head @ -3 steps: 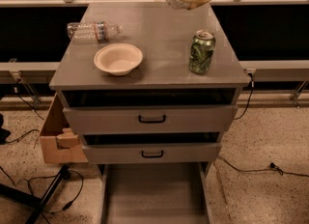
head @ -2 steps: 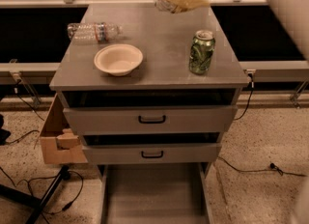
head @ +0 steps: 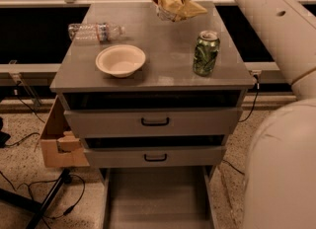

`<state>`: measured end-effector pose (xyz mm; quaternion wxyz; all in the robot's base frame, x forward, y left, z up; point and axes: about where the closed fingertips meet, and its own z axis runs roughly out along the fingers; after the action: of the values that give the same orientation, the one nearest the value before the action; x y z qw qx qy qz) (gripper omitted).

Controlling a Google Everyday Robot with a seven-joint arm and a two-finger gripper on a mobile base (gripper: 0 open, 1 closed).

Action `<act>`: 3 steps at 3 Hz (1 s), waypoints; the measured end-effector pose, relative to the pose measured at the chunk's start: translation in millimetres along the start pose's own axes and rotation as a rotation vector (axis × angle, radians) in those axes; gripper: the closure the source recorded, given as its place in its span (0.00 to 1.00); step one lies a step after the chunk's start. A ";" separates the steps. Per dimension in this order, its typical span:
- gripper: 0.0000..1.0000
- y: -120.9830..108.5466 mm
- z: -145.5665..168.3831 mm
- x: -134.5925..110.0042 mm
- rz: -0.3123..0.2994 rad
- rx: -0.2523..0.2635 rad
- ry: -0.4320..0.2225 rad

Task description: Pick brown chip bag from bottom drawer and place on counter

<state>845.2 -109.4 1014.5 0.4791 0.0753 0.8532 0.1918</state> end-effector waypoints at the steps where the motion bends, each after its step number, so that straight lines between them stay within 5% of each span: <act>1: 0.74 0.3 3.5 2.2 -0.001 0.000 0.005; 3: 0.28 1.0 7.9 6.3 -0.003 0.000 0.012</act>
Offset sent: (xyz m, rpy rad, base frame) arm 0.0016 0.0012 -0.0024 -0.0012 0.0032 0.0012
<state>848.5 -104.5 1006.3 0.4742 0.0729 0.8562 0.1917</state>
